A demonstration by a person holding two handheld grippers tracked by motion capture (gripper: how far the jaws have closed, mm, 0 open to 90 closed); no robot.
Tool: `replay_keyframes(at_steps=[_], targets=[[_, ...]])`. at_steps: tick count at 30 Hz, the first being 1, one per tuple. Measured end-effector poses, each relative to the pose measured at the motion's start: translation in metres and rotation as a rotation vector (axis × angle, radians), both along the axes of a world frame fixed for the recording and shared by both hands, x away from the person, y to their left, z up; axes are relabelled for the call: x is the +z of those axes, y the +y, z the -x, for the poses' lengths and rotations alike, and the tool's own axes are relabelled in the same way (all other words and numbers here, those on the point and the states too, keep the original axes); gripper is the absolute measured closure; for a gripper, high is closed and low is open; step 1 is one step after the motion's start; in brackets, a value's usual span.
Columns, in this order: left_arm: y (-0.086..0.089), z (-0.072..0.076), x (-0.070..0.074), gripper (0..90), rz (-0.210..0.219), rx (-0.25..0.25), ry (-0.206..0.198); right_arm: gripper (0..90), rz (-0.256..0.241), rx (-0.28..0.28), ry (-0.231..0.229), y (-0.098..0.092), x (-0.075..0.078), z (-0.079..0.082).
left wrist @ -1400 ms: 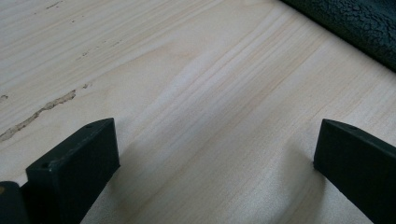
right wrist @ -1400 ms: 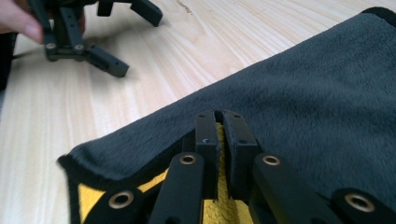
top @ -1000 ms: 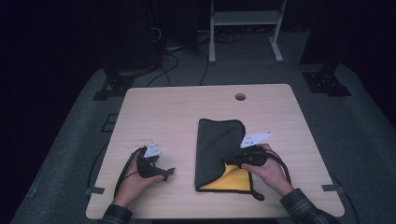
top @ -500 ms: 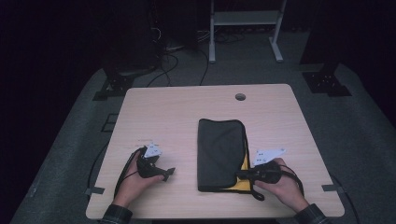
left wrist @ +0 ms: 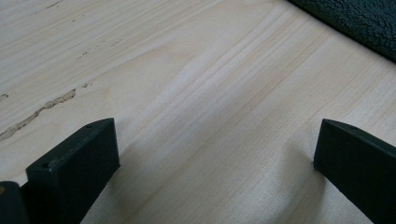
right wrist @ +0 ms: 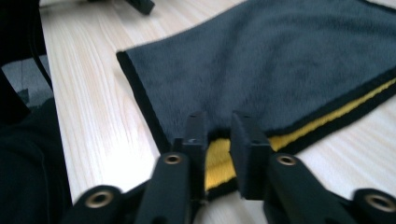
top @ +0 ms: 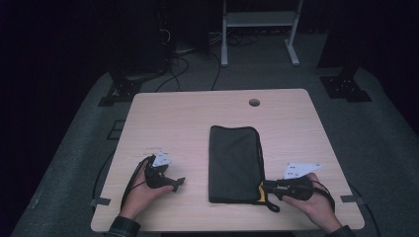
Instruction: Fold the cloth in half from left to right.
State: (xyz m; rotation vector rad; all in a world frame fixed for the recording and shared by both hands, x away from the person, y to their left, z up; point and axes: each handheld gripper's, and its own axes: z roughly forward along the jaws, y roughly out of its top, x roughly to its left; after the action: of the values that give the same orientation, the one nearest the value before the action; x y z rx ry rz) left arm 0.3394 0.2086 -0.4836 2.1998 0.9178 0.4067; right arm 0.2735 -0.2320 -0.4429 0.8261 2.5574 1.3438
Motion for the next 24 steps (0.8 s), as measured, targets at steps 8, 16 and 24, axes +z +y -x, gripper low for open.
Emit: replay_keyframes(at_steps=[8,16,24], targets=[[0.000,0.000,0.000,0.0,0.000,0.000,0.000,58.9,0.028,0.030,-0.016,0.026,-0.009,-0.003],[0.000,0.000,0.000,0.0,0.000,0.000,0.000,61.8,0.153,0.001,0.010,0.015,-0.024,-0.007],[-0.001,0.001,0.000,0.0,0.003,-0.002,0.000,53.4,0.112,-0.018,0.021,0.002,-0.022,-0.008]])
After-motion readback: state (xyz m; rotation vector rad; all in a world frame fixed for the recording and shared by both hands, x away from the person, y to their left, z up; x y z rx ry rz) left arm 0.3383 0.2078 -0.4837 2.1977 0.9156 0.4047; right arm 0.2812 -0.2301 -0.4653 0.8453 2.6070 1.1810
